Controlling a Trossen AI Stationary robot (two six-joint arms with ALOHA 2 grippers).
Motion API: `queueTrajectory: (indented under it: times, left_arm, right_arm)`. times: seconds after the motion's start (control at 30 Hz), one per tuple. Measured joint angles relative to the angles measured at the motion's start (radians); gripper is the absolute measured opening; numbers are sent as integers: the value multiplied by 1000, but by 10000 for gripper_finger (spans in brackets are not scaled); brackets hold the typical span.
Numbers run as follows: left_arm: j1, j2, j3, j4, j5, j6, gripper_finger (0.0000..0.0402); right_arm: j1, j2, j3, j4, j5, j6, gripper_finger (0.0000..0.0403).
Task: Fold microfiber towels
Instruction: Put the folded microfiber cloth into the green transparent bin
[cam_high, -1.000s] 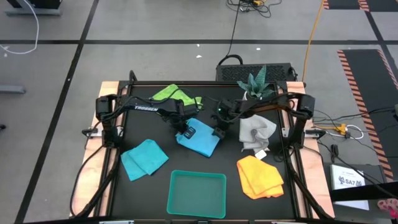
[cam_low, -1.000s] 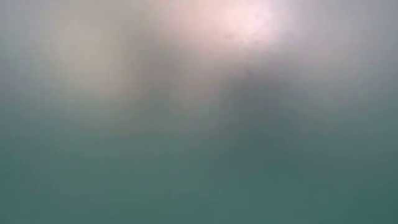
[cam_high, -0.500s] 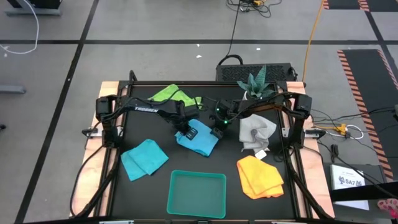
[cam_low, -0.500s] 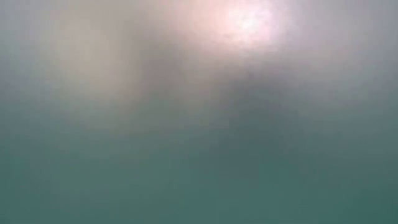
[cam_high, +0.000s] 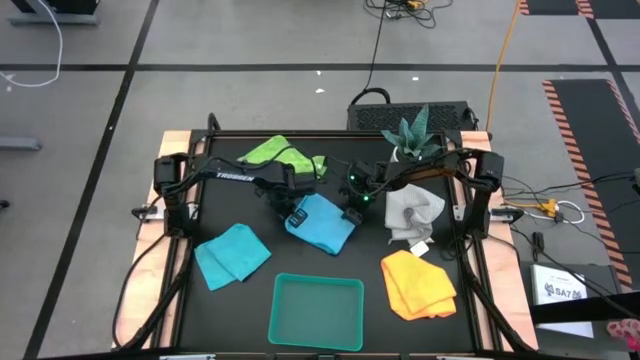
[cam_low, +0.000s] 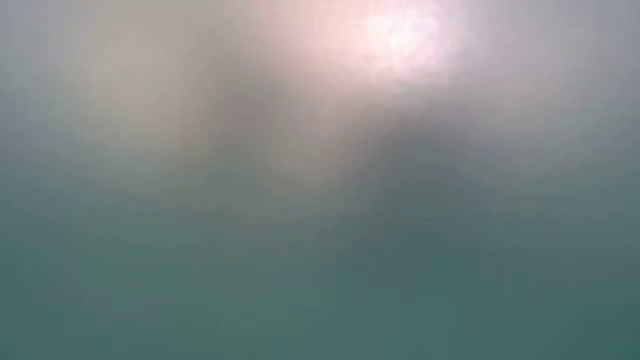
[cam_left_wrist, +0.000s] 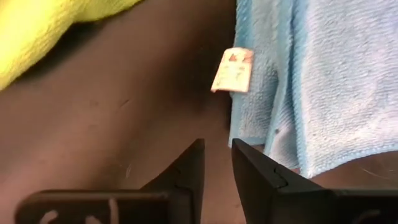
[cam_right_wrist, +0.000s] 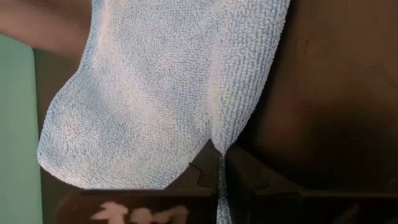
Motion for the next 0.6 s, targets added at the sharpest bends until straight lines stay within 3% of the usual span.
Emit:
queueTrajectory:
  times: [0.13, 0.43, 0.6]
  left_arm:
    - [16, 0, 40, 5, 22, 125, 73]
    - [39, -1, 177, 92, 34, 799, 67]
    - [44, 3, 184, 181, 40, 981, 67]
  right_arm:
    - [3, 0, -1, -2, -5, -4, 1]
    - [3, -1, -3, -6, -25, -2, 1]
    - [6, -1, -3, -11, -32, 5, 0]
